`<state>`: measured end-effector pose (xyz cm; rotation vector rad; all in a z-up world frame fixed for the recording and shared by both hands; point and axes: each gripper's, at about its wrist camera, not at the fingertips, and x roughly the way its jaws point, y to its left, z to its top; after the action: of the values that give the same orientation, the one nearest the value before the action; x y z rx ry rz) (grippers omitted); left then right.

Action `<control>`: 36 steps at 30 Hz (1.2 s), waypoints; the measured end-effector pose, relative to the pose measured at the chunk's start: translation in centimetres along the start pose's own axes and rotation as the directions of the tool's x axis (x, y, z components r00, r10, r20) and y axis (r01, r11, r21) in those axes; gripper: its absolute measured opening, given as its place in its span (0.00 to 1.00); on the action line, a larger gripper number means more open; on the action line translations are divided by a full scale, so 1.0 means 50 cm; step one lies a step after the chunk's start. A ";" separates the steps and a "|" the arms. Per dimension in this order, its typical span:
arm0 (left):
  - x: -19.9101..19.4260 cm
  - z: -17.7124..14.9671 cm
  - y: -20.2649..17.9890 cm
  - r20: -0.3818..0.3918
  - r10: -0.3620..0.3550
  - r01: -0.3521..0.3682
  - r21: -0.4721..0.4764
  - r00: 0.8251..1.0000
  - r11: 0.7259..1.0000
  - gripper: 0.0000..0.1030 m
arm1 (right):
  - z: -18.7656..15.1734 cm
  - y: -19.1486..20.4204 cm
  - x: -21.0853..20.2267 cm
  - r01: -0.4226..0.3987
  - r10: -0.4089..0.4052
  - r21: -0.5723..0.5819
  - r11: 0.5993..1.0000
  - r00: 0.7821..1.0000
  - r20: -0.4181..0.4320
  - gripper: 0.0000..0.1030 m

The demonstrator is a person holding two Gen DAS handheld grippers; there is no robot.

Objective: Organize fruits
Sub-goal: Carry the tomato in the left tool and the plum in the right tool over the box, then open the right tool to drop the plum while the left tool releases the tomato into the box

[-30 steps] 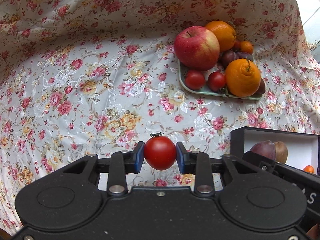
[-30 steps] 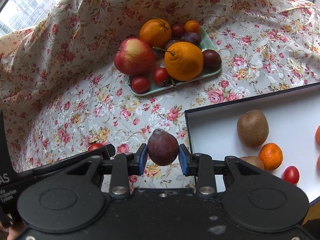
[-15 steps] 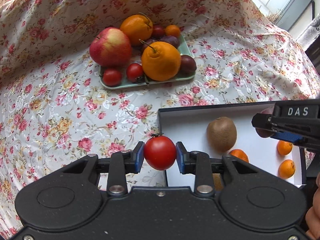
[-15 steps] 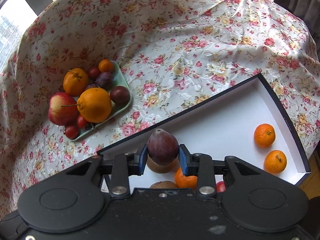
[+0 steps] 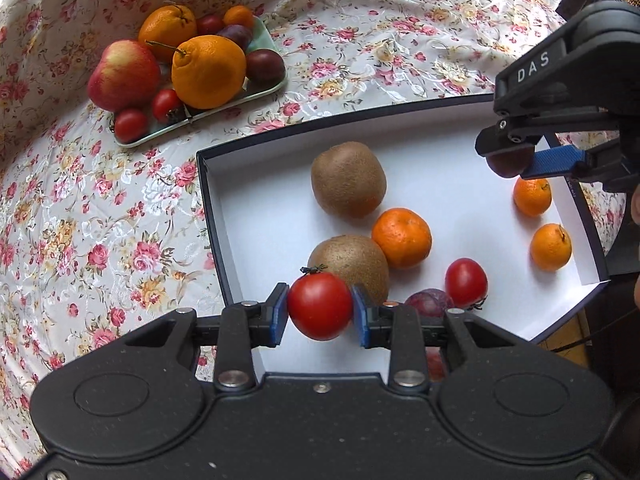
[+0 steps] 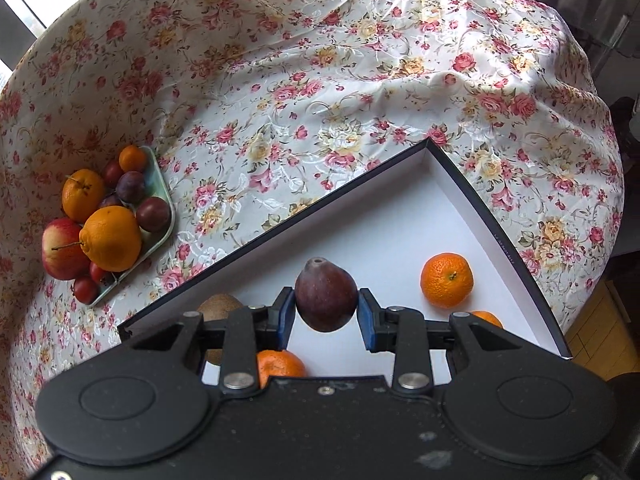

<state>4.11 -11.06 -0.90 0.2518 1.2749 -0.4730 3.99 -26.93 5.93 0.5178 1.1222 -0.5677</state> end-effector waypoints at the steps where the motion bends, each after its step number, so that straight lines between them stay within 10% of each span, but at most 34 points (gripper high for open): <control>1: 0.000 -0.006 -0.003 -0.005 0.003 -0.003 0.004 1.000 1.000 0.40 | 0.002 -0.006 0.001 -0.001 0.001 0.005 1.000 1.000 -0.002 0.34; 36: 0.035 -0.025 -0.014 -0.104 0.039 -0.041 -0.025 0.994 0.999 0.50 | 0.008 -0.058 0.001 -0.010 0.011 0.035 0.999 0.999 -0.036 0.34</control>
<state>3.07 -11.48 -2.89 0.2818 1.3739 -0.4126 2.40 -29.37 5.74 0.5658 1.1446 -0.5721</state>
